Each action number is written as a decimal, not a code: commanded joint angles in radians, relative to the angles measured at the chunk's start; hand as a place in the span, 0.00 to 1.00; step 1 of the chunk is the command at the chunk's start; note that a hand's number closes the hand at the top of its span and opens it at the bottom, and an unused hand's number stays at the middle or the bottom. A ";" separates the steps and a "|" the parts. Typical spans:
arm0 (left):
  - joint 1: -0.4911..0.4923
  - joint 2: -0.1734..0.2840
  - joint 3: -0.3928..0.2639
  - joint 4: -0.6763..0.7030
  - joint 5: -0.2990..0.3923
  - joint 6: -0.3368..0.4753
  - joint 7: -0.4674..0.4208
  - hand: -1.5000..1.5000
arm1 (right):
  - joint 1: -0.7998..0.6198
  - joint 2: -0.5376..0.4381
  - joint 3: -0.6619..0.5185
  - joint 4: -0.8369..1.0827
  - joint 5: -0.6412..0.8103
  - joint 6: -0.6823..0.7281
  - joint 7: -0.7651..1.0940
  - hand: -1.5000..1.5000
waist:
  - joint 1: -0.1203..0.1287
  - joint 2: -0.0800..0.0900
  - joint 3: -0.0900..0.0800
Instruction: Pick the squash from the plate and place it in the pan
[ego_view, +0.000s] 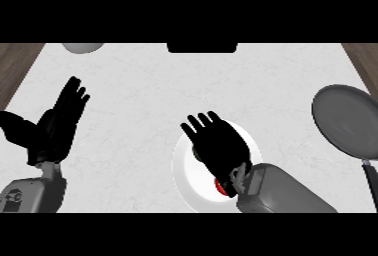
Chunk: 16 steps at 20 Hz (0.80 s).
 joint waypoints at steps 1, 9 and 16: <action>0.046 0.006 0.008 -0.042 0.005 -0.037 0.001 0.50 | -0.002 0.087 -0.013 0.024 0.058 0.055 0.017 0.00 | 0.003 0.000 0.000; 0.080 -0.049 -0.027 -0.081 -0.049 0.007 0.009 0.50 | -0.042 0.163 -0.057 0.214 0.173 0.045 0.004 0.00 | 0.005 0.000 0.000; 0.004 0.000 0.043 -0.073 -0.014 -0.033 0.073 0.50 | -0.005 0.129 -0.127 0.275 0.228 -0.017 -0.157 0.00 | 0.001 0.000 0.000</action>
